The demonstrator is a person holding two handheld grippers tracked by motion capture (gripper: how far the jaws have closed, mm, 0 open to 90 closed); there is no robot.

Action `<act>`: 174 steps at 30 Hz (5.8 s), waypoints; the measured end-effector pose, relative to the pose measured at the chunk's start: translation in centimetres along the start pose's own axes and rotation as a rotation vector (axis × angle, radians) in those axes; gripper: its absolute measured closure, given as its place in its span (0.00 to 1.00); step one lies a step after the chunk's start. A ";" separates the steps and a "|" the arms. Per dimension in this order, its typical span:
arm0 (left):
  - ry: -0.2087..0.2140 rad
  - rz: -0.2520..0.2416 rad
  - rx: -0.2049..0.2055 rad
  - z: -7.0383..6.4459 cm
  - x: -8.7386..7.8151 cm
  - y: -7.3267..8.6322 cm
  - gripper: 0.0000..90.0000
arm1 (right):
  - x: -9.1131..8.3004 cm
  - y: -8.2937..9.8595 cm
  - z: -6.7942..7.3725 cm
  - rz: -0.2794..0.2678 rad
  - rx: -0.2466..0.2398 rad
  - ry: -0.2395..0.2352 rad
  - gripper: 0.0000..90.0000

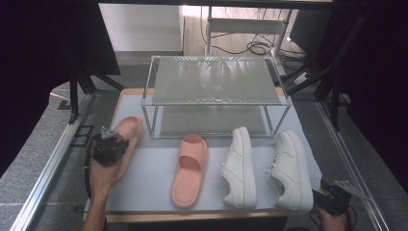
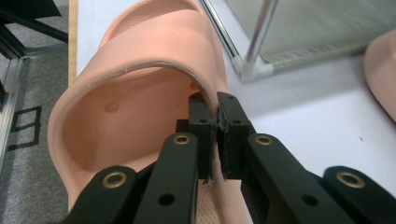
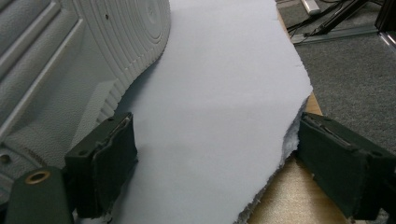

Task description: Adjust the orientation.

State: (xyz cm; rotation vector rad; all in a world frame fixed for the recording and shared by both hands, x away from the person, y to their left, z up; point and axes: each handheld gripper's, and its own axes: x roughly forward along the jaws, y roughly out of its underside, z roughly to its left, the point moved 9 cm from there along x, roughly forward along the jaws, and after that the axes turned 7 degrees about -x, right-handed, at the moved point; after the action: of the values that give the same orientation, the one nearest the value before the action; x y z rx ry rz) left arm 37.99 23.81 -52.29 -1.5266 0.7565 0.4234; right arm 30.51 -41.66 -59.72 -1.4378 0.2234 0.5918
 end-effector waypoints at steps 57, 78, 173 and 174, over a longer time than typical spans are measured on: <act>0.181 -0.054 0.158 -12.9 0.5 0.1 0.95 | 0.0 0.0 0.0 -0.002 -0.001 -0.001 0.14; 0.128 -0.077 0.148 -14.3 4.8 -4.0 0.95 | 0.0 0.0 0.0 -0.004 0.003 0.001 0.14; 0.154 -0.015 0.131 -11.7 6.6 1.4 1.00 | 0.0 0.0 0.0 -0.007 0.001 0.002 0.14; 0.151 -0.014 0.135 -11.8 6.8 1.2 1.00 | 0.0 0.0 0.0 -0.007 0.001 0.001 0.14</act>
State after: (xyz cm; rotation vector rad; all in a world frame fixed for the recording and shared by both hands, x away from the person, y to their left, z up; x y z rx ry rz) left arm 39.97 10.93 -56.43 -1.4470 0.8742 0.2427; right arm 30.53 -41.69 -59.74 -1.4375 0.2195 0.5846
